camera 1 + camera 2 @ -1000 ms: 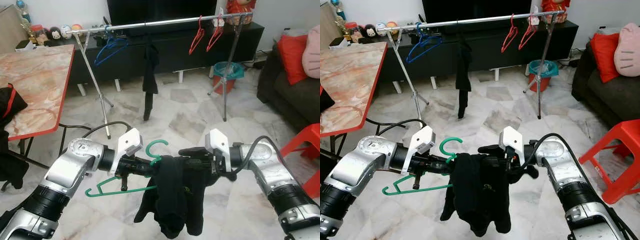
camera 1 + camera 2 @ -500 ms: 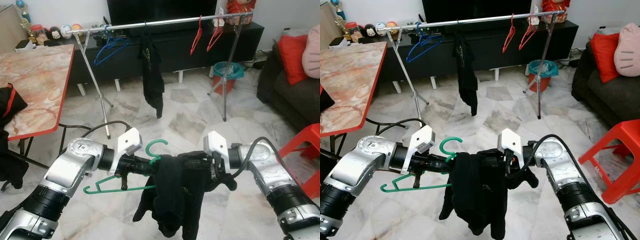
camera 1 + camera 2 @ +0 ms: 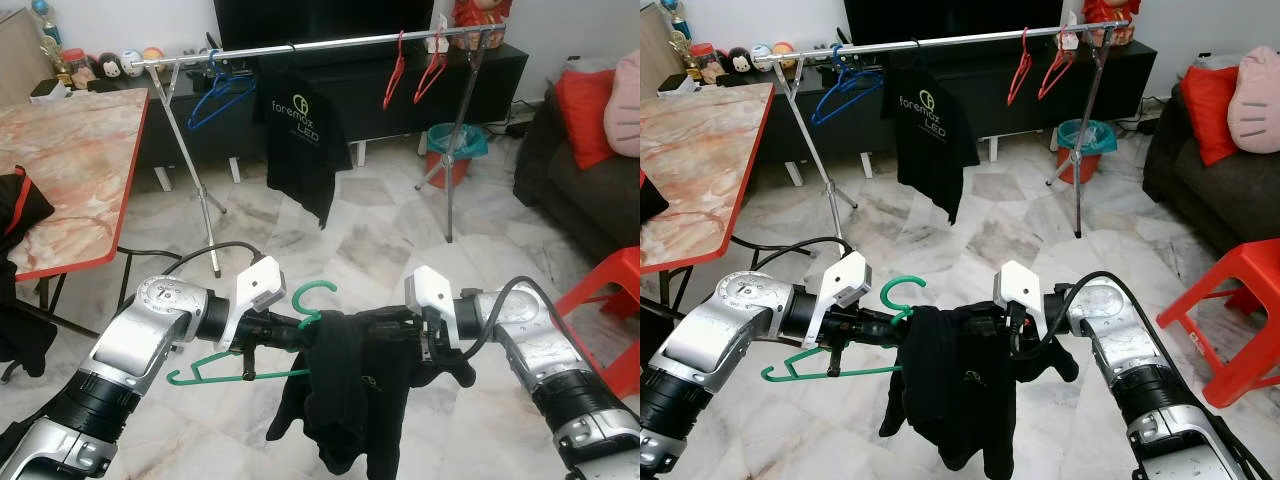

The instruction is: Hang hanger

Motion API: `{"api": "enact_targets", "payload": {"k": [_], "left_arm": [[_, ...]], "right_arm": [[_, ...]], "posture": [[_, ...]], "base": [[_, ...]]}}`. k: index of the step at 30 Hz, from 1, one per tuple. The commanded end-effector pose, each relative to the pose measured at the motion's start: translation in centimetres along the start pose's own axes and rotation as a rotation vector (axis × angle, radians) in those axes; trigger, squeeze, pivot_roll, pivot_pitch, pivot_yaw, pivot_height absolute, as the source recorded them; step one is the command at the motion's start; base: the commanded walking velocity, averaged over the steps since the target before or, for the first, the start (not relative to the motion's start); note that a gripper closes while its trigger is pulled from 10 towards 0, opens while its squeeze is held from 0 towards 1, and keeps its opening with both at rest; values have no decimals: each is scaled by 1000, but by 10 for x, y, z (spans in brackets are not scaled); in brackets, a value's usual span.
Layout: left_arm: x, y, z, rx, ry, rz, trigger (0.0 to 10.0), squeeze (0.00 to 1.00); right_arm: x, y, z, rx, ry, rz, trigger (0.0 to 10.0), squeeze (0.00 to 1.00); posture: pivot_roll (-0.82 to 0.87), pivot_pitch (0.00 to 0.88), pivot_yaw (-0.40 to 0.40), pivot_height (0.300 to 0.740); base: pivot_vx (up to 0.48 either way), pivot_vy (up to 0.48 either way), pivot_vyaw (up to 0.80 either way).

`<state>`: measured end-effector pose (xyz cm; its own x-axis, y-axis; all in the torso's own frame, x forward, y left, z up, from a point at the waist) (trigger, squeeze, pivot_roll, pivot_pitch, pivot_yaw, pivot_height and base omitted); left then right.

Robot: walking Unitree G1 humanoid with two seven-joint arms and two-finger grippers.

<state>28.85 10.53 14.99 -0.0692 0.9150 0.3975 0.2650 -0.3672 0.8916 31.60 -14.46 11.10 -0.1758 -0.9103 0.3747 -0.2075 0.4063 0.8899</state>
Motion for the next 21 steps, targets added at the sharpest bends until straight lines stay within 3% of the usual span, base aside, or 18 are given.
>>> {"api": "enact_targets", "payload": {"k": [1,16,21], "left_arm": [[-8,13,-10,-64,-85,-26,10000,1000],[-4,10,-11,-58,-94,-18,10000,1000],[12,6,-6,-55,-55,16,10000,1000]], "right_arm": [[0,2,-8,-4,-60,-1,0,0],[1,-2,-10,-1,-83,26,0,0],[8,-10,-12,6,-118,88,0,0]], "posture": [[-146,0,32,740],[-143,0,32,740],[-137,0,30,740]], "base": [[0,0,0],[0,0,0],[0,0,0]]}}
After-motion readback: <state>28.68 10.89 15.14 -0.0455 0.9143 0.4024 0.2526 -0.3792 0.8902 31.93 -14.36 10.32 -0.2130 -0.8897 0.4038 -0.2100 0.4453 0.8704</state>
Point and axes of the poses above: a point about 5 cm out from each wrist's last joint towards the gripper, its own x axis pointing back from the gripper into the wrist, its own y axis along the axis of the wrist's last joint, z = x × y, the point moved 2 cm from there along -x, pointing out of the wrist towards the gripper, and after that the axes turned 11 degrees about x, right-handed, at the moved point
